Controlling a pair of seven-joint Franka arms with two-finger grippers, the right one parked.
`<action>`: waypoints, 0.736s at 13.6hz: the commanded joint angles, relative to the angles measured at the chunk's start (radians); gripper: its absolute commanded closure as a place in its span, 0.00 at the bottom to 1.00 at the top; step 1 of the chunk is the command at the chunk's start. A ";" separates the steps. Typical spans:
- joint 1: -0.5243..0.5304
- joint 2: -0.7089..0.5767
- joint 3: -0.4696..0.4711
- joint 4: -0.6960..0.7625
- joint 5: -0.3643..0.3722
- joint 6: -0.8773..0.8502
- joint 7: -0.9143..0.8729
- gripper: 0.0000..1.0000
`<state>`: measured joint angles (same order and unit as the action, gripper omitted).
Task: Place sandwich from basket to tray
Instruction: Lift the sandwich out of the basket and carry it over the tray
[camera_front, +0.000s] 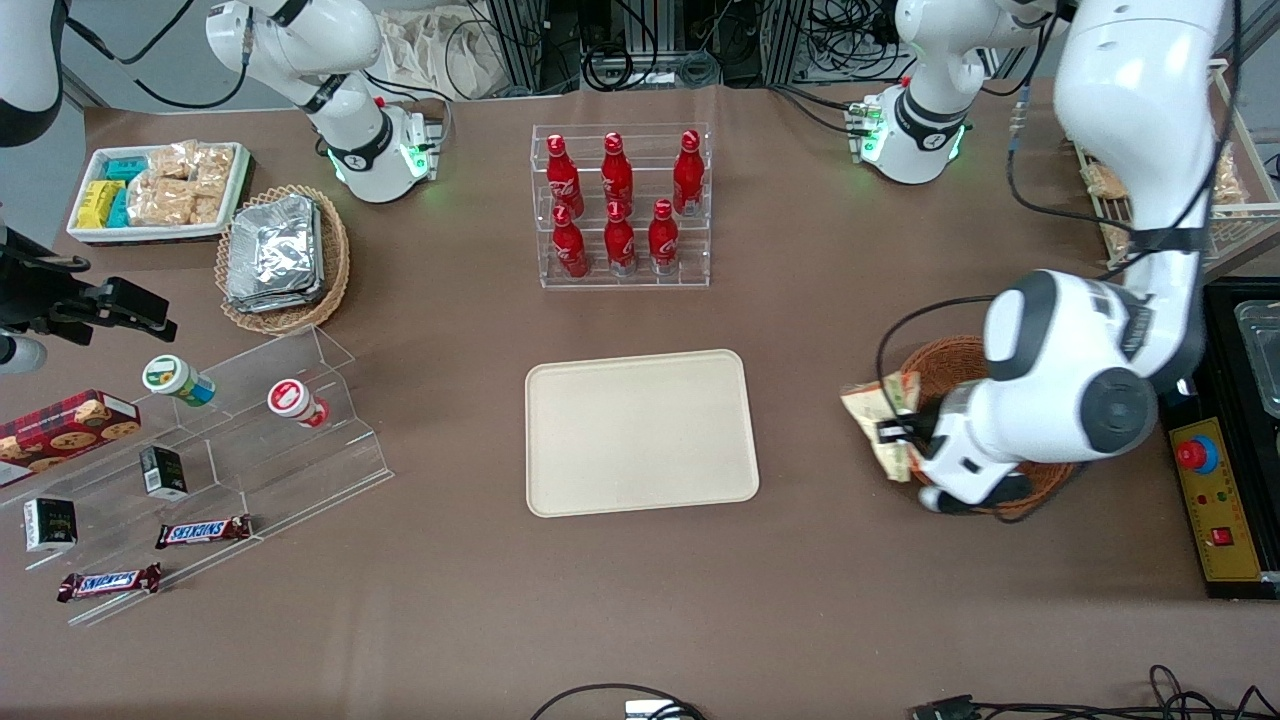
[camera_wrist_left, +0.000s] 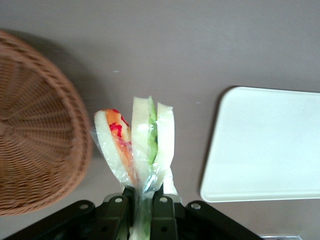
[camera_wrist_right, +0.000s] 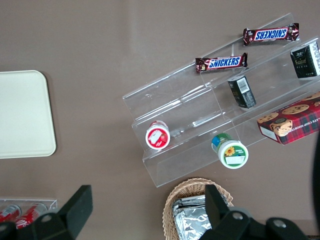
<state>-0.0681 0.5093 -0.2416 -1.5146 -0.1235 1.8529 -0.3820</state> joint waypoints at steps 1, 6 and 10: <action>-0.088 0.078 0.007 0.094 0.036 0.000 -0.063 0.86; -0.223 0.176 0.008 0.168 0.099 0.058 -0.186 0.86; -0.280 0.239 0.005 0.171 0.151 0.098 -0.157 0.89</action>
<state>-0.3182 0.7051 -0.2422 -1.3824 -0.0051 1.9399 -0.5494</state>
